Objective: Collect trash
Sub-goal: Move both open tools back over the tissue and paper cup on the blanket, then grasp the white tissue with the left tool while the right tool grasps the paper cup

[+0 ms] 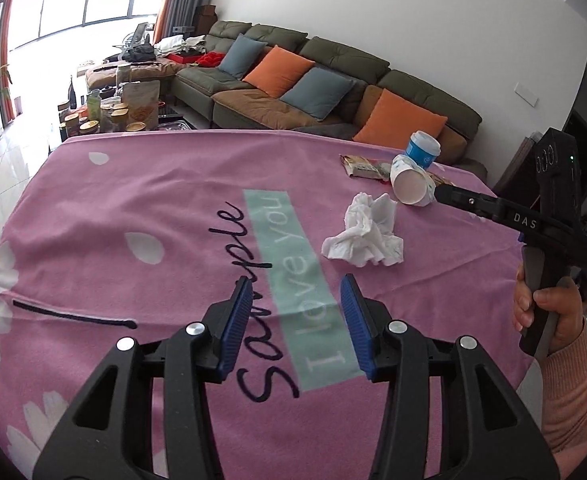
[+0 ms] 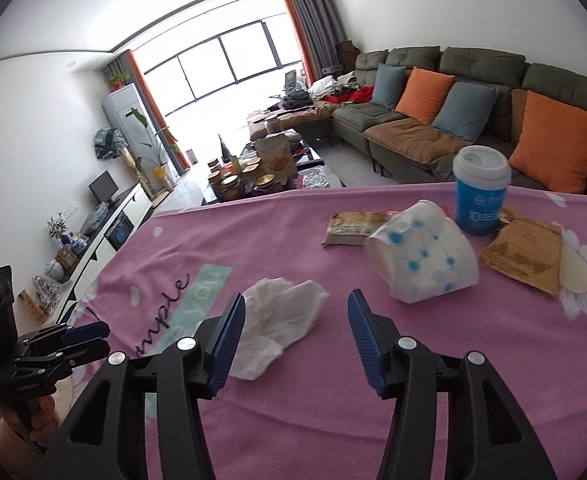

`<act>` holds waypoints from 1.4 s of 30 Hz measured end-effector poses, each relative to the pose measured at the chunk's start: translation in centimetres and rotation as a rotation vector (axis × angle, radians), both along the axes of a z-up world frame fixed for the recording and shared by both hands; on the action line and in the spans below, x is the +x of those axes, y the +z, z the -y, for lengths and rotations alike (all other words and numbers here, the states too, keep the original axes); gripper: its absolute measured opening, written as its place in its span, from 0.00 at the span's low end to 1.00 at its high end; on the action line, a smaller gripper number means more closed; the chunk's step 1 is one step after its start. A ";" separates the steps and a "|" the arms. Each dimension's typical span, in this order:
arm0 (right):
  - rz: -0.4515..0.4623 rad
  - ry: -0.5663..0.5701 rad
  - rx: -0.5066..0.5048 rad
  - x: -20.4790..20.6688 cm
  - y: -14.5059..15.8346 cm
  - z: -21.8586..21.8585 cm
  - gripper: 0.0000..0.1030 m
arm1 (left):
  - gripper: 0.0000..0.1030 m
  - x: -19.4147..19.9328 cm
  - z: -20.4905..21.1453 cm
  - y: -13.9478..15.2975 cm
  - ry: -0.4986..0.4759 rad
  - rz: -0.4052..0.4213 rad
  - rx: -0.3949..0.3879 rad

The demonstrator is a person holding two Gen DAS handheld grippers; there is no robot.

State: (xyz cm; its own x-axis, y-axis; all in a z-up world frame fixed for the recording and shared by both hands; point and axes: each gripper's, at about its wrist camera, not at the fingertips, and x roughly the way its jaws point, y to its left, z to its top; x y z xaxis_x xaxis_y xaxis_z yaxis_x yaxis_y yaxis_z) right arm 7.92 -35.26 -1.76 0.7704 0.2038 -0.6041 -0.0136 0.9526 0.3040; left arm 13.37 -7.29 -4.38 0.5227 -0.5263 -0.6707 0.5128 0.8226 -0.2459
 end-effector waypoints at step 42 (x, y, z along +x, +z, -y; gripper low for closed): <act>-0.115 0.104 0.273 5.0 -4.8 7.3 0.11 | 0.28 6.4 13.1 -3.8 -0.146 -0.147 0.091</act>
State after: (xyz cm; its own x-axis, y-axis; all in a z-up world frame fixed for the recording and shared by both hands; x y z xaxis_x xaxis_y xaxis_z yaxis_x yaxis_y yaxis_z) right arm 12.91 -42.52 -6.57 0.6667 0.4450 -0.5979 -0.0577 0.8306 0.5539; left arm 19.80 -20.39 -8.18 0.3384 -0.5227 -0.7824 0.5921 0.7646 -0.2547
